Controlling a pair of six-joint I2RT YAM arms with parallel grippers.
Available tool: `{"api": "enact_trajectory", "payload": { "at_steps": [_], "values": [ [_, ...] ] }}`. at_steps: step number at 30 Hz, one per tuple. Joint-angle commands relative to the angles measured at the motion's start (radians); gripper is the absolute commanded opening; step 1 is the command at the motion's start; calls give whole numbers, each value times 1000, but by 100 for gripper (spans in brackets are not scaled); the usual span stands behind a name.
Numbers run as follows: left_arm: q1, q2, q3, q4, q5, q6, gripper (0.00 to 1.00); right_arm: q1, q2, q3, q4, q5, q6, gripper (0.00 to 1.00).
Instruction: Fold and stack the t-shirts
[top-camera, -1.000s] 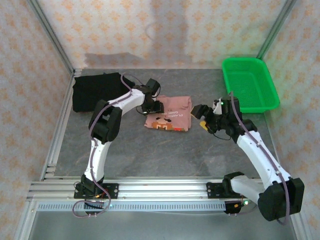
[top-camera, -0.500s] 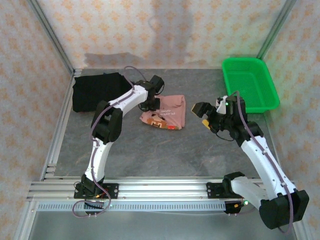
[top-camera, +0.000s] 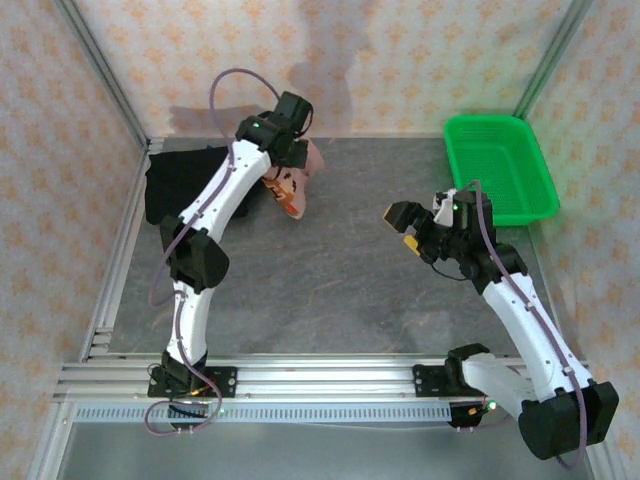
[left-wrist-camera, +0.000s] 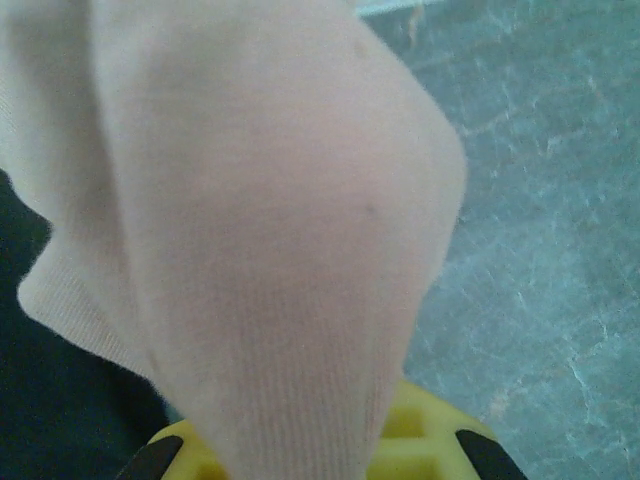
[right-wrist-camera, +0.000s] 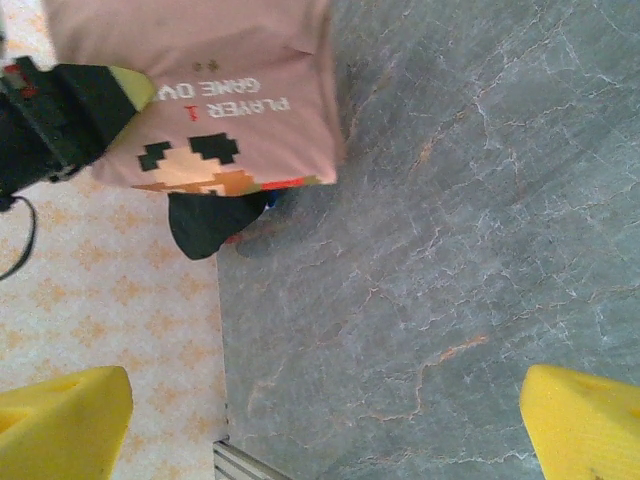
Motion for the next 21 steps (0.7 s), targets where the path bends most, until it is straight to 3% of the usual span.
{"api": "enact_trajectory", "payload": {
  "at_steps": [1,5,21],
  "values": [
    [32,-14,101,-75,-53,84,0,4,-6,-2,36,21,8,99],
    [73,8,198,-118,-54,120,0,4,6,7,35,18,6,99],
    [271,-103,121,-91,35,126,0,5,58,0,97,15,45,99]
  ]
}}
